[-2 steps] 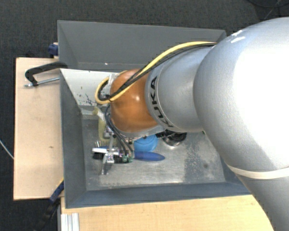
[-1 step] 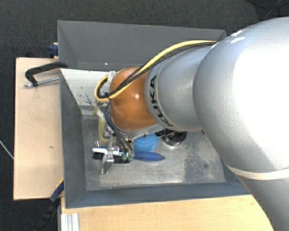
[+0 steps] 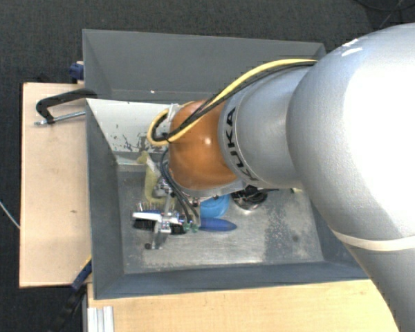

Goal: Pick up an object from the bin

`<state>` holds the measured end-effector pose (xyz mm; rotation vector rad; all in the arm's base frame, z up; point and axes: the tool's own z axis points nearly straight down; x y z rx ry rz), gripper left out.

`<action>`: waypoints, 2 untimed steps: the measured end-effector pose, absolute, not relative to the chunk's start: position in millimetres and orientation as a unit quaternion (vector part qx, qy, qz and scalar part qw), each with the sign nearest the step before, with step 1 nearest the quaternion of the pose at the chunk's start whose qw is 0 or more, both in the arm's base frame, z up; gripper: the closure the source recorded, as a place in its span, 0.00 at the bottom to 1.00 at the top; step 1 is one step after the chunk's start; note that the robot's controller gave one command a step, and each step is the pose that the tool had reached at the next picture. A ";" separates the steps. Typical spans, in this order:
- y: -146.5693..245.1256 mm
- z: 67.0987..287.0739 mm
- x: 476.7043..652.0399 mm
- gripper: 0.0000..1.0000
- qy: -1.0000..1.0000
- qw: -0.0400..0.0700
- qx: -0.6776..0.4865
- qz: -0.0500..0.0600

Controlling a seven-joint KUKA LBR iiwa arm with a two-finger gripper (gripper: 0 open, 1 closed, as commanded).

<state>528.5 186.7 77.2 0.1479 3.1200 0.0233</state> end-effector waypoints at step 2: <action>191.2 84.4 534.5 1.00 0.999 0.011 0.047 0.006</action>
Offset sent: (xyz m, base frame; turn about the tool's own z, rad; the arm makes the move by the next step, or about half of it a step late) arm 0.0000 0.0000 0.0000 -0.0001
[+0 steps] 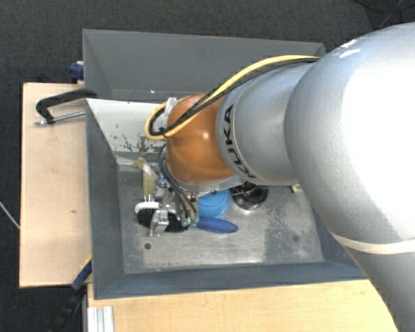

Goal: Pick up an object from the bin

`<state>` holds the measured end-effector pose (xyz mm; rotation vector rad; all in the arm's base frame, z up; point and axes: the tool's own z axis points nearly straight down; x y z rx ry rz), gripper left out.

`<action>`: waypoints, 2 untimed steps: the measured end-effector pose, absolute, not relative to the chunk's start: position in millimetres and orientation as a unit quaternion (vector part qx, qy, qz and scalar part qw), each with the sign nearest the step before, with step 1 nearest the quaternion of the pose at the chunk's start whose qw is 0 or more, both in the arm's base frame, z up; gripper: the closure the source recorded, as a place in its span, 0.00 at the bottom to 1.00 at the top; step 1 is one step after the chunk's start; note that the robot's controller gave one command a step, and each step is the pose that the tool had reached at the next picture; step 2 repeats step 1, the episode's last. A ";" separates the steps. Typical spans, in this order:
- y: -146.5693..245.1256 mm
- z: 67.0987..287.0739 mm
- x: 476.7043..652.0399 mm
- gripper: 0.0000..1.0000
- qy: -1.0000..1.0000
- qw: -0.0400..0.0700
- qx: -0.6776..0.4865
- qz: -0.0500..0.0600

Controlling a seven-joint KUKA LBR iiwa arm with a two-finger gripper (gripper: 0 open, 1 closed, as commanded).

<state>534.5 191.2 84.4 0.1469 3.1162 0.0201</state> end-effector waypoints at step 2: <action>192.8 131.6 536.6 1.00 0.999 0.004 0.047 0.002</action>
Offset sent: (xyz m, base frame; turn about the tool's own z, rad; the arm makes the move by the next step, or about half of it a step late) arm 0.0001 0.0001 0.0436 -0.0002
